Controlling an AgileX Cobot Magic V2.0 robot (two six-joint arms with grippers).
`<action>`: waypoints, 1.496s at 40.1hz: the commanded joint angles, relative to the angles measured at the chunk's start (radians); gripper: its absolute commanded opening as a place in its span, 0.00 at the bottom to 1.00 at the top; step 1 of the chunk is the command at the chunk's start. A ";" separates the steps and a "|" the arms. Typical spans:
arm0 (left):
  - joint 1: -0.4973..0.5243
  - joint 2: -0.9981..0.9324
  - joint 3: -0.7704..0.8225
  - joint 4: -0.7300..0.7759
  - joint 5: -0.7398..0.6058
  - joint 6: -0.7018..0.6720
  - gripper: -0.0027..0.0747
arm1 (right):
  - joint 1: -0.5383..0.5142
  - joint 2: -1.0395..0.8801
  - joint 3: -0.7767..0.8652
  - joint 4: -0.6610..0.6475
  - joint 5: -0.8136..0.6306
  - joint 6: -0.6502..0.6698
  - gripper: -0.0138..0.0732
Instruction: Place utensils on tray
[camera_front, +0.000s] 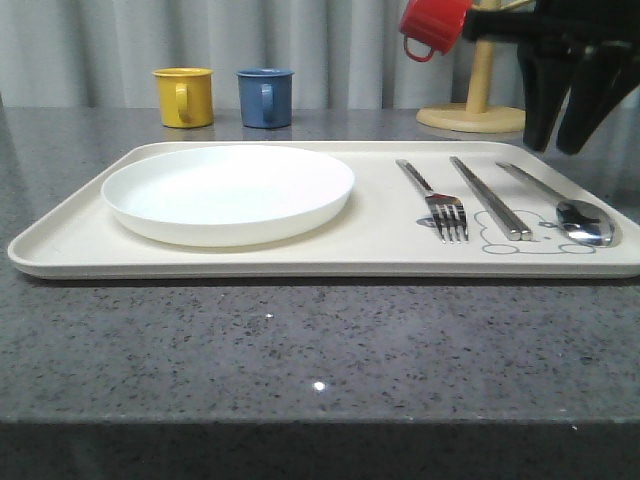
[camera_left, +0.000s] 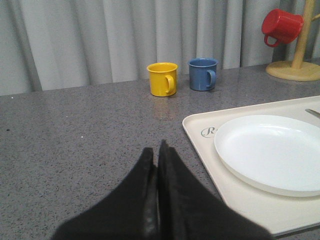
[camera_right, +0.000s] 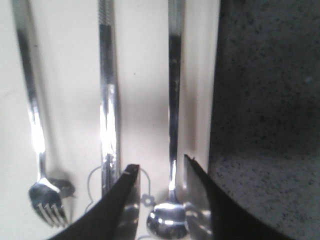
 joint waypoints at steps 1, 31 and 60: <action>0.001 0.010 -0.026 -0.009 -0.084 -0.008 0.01 | -0.004 -0.145 -0.031 -0.007 -0.005 -0.055 0.45; 0.001 0.010 -0.026 -0.009 -0.084 -0.008 0.01 | -0.004 -1.125 0.903 -0.036 -0.810 -0.270 0.08; 0.001 0.010 -0.026 -0.009 -0.084 -0.008 0.01 | -0.004 -1.463 1.157 -0.036 -0.871 -0.265 0.08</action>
